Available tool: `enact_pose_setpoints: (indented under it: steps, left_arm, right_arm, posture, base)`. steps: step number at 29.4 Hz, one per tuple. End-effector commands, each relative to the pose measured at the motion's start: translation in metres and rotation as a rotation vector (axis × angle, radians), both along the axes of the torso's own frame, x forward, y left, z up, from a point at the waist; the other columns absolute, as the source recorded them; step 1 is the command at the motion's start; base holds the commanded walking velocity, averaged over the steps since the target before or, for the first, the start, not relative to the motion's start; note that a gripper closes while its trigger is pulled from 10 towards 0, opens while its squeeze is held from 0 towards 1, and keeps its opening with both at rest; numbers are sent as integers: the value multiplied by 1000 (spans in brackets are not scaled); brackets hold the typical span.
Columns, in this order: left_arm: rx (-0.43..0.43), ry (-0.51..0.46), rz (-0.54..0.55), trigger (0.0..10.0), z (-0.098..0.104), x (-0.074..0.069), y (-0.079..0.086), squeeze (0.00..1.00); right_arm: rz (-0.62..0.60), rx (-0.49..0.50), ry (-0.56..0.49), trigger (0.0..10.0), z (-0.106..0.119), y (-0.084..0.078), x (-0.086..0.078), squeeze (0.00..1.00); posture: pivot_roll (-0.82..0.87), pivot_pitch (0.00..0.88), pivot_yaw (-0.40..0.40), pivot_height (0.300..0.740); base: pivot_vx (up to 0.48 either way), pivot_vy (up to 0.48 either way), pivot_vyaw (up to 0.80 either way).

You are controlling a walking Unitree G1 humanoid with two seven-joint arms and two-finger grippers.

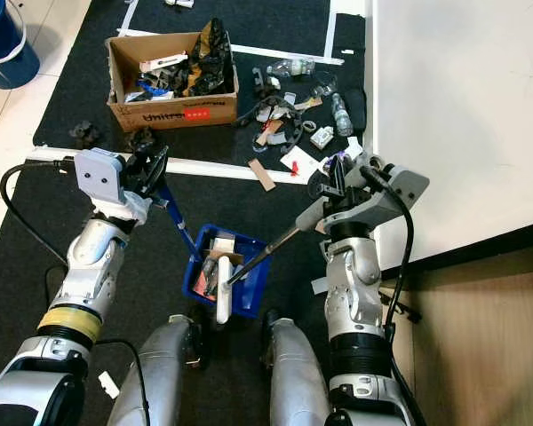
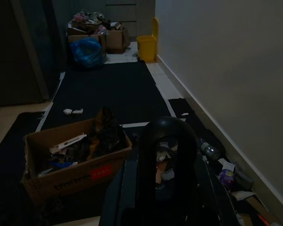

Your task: Sweep floor

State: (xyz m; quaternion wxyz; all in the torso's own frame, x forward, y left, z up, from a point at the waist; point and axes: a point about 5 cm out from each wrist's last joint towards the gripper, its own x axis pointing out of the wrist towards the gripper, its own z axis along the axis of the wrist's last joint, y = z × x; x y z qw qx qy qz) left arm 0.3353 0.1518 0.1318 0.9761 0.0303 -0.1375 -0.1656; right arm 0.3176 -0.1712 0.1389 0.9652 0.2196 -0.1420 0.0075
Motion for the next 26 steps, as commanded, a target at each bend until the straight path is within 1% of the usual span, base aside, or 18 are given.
enact_pose_setpoints:
  steps: [1, 2, 4, 7, 12, 13, 14, 15, 16, 18, 19, 20, 22, 26]
  left_arm:
    - [10, 157, 8, 10000, -35, -10, 0, 0]
    - [8, 158, 11, 10000, -35, -10, 0, 0]
    - [7, 158, 12, 10000, -35, -9, 0, 0]
    - [6, 162, 15, 10000, -37, -10, 0, 0]
    - [-14, 184, 54, 10000, -43, -10, 6, 0]
    - [-20, 193, 70, 10000, -45, -9, 8, 0]
    - [-20, 193, 70, 10000, -45, -9, 8, 0]
    - [-25, 199, 77, 10000, -46, -9, 8, 0]
    - [-25, 199, 77, 10000, -46, -9, 8, 0]
    - [-30, 206, 84, 10000, -48, -8, 7, 0]
    - [-30, 206, 84, 10000, -48, -8, 7, 0]
    - [-30, 211, 84, 10000, -49, -8, 6, 0]
    - [-30, 218, 85, 10000, -51, -8, 3, 0]
    - [-48, 227, 96, 10000, -52, -6, 2, 0]
  right_arm:
    - [-6, 14, -11, 10000, 2, -5, -1, 0]
    - [-12, -2, -24, 10000, 6, -9, 1, 0]
    - [-16, -10, -30, 10000, 8, -10, 1, 0]
    - [-34, -50, -52, 10000, 16, -19, 4, 0]
    - [-85, -86, -107, 10000, 37, -41, 10, 0]
    - [-99, -101, -133, 10000, 48, -49, 13, 0]
    - [-99, -101, -133, 10000, 48, -49, 13, 0]
    - [-109, -113, -152, 10000, 55, -55, 14, 0]
    - [-109, -113, -152, 10000, 55, -55, 14, 0]
    - [-126, -122, -179, 10000, 66, -63, 17, 0]
    - [-126, -122, -179, 10000, 66, -63, 17, 0]
    - [-137, -119, -191, 10000, 72, -69, 19, 0]
    - [-151, -122, -207, 10000, 78, -76, 21, 0]
    - [-161, -173, -203, 10000, 82, -78, 26, 0]
  posture:
    - [45, 313, -30, 740]
    - [43, 308, -30, 740]
    - [43, 308, -30, 740]
    - [45, 302, -30, 740]
    - [48, 281, -35, 740]
    - [47, 261, -39, 740]
    - [47, 261, -39, 740]
    - [43, 245, -42, 740]
    - [43, 245, -42, 740]
    - [41, 229, -44, 740]
    - [41, 229, -44, 740]
    - [37, 207, -49, 740]
    - [36, 191, -53, 740]
    - [38, 181, -56, 740]
  base:
    - [0, 0, 0]
    - [0, 0, 0]
    - [0, 0, 0]
    - [0, 0, 0]
    - [0, 0, 0]
    - [0, 0, 0]
    - [0, 0, 0]
    - [0, 0, 0]
    - [0, 0, 0]
    - [0, 0, 0]
    - [0, 0, 0]
    - [0, 0, 0]
    - [0, 0, 0]
    - [0, 0, 0]
